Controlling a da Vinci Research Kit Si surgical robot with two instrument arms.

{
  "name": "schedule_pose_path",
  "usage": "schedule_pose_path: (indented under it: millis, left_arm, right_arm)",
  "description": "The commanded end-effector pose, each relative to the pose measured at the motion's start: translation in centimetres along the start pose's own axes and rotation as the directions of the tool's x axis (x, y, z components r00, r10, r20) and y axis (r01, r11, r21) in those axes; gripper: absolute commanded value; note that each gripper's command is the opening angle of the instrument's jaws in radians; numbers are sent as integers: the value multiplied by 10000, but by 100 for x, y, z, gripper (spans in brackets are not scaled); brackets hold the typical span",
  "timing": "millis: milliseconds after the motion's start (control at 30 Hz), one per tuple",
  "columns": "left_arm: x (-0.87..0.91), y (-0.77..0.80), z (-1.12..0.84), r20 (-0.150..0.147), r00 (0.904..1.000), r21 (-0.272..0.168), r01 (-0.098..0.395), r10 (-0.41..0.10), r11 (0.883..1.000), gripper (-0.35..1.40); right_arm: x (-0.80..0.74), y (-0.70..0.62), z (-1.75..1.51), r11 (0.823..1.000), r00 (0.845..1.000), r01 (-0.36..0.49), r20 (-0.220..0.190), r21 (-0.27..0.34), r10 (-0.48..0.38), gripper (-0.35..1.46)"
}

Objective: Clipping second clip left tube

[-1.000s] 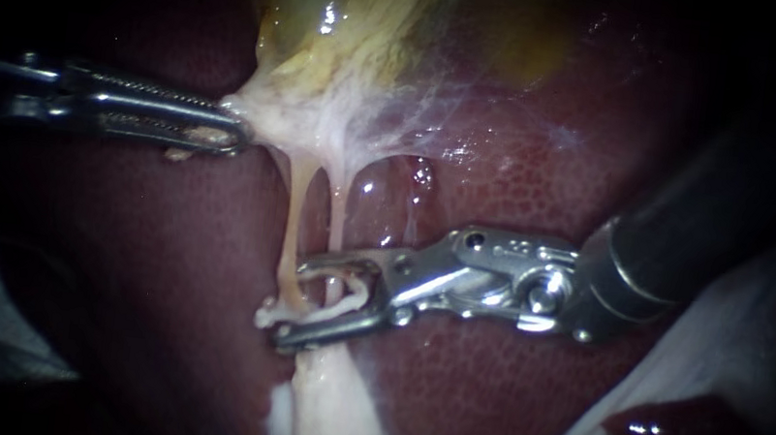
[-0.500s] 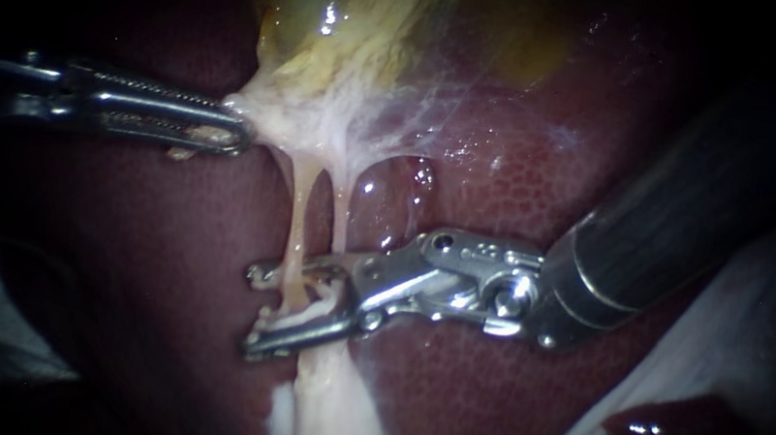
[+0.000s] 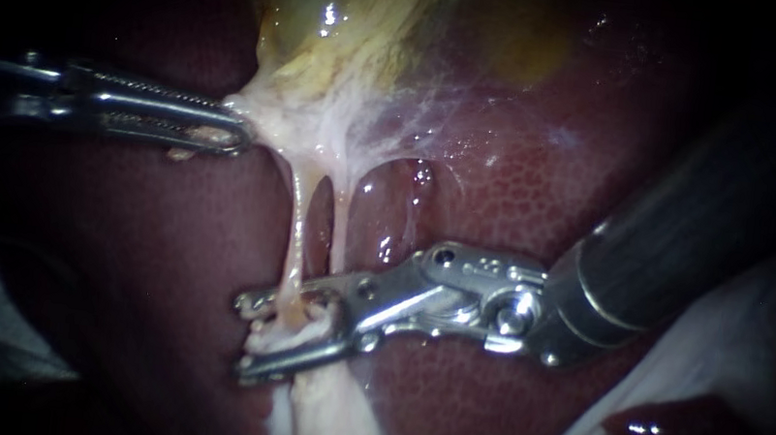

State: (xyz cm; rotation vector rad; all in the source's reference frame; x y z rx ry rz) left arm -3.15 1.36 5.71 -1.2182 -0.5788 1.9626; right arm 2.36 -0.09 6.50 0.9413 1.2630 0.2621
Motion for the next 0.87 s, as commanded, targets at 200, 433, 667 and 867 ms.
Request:
schedule_pose_path:
  millis: [200,433,667,867]
  left_arm:
    - [0,0,1,-1,10000,6,2,-2,10000,-35]
    - [0,0,2,-2,10000,8,3,-3,10000,-35]
    - [1,0,2,-2,10000,9,4,-4,10000,-35]
    - [1,-1,3,-2,10000,7,3,-3,10000,-35]
  right_arm:
    - [2,-2,-5,10000,10000,-18,-13,21,18,-18]
    - [2,-2,-8,9990,9991,-427,-15,153,427,-35]
    - [2,-1,-8,9990,9991,-418,-7,181,418,-35]
    - [1,-1,-9,9989,9992,-409,2,208,409,-35]
